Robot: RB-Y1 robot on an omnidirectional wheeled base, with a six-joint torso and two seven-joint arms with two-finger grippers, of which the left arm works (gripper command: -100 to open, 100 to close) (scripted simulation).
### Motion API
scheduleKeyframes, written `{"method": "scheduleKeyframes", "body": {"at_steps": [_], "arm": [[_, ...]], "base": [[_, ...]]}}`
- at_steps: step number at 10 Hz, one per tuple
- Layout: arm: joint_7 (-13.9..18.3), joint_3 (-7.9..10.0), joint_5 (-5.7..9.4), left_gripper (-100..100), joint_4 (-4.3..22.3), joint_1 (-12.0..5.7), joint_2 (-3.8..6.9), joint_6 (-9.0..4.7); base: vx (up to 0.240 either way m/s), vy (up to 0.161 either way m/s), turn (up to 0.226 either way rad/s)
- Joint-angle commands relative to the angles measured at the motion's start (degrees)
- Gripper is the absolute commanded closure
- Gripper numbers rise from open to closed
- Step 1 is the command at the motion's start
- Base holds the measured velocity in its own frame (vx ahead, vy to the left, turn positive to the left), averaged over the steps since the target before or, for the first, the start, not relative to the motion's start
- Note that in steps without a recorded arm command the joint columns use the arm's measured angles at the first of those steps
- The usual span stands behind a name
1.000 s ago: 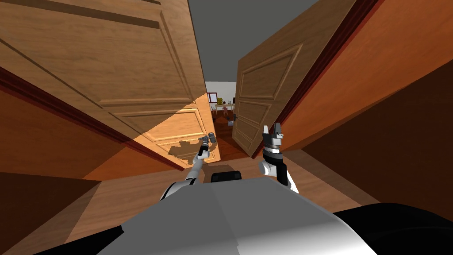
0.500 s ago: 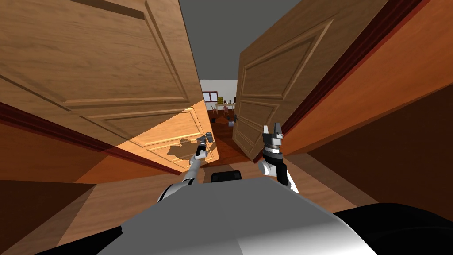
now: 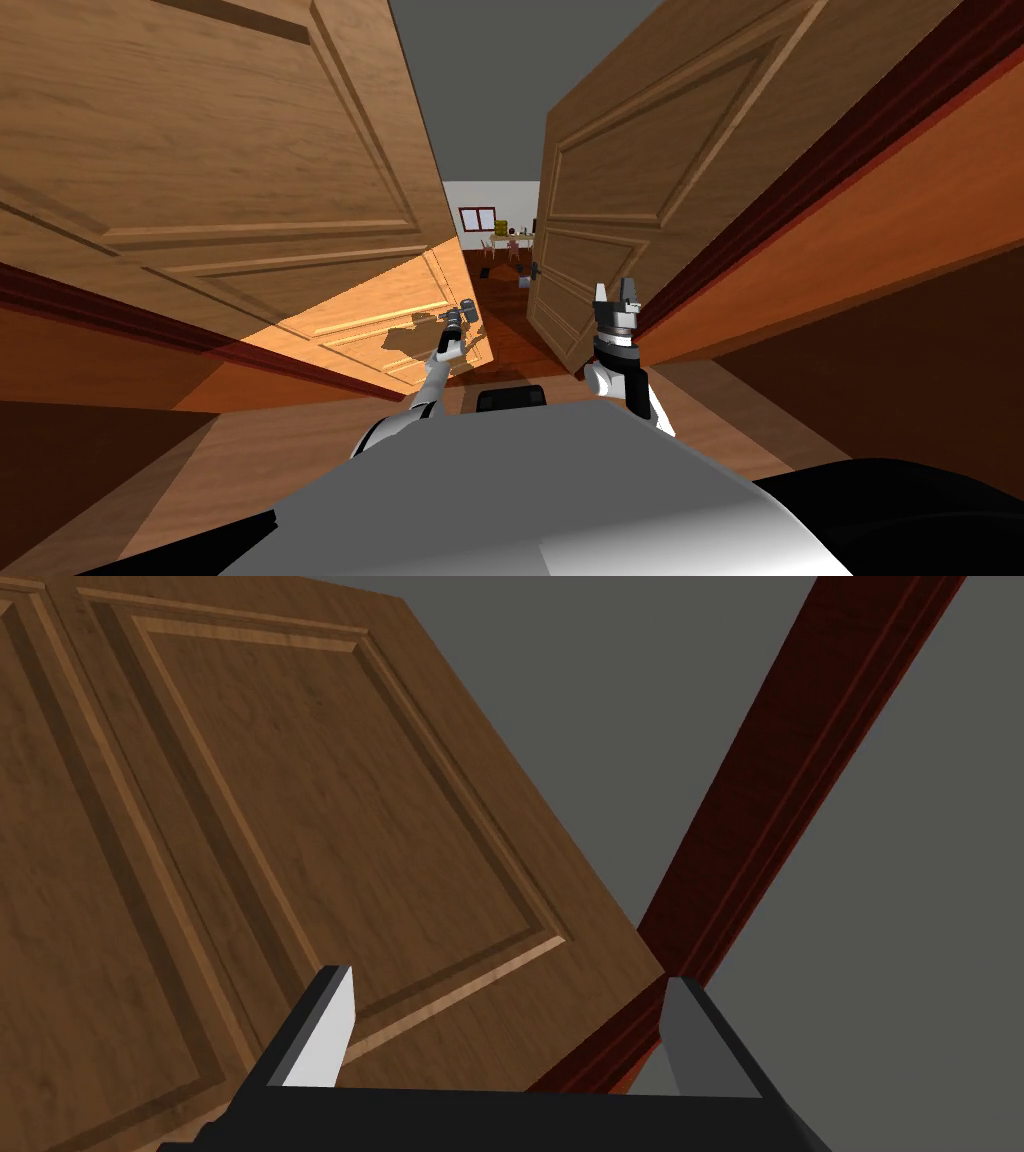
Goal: Push the door open
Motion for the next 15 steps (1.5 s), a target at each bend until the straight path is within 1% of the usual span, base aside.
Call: {"method": "scheduleKeyframes", "body": {"at_steps": [1, 2, 3, 4, 5, 6, 7, 8, 15], "arm": [[-0.09, 1.61, 0.40, 100, -0.18, -0.03, 1.38, -0.41], [-0.25, 2.34, 0.58, 100, -0.18, 0.01, 1.56, -0.39], [-0.25, 2.34, 0.58, 100, -0.18, 0.01, 1.56, -0.39], [-0.48, 3.43, 0.85, 100, -0.19, 0.06, 1.76, -0.35], [-0.64, 4.14, 1.02, 100, -0.19, 0.09, 1.86, -0.33], [-0.71, 4.49, 1.11, 100, -0.19, 0.11, 1.90, -0.32], [-0.94, 5.53, 1.37, 100, -0.20, 0.16, 1.99, -0.29], [-1.08, 6.19, 1.53, 100, -0.20, 0.19, 2.02, -0.27], [-1.97, 10.27, 2.55, 100, -0.23, 0.38, 1.77, -0.15]], "base": [[0.144, -0.081, 0.058], [0.180, -0.083, 0.081], [0.140, -0.049, 0.022], [0.165, -0.065, 0.072], [0.217, -0.102, 0.102], [0.169, -0.098, 0.073], [0.174, -0.078, 0.078], [0.189, -0.092, 0.076], [0.187, -0.087, 0.082]]}}
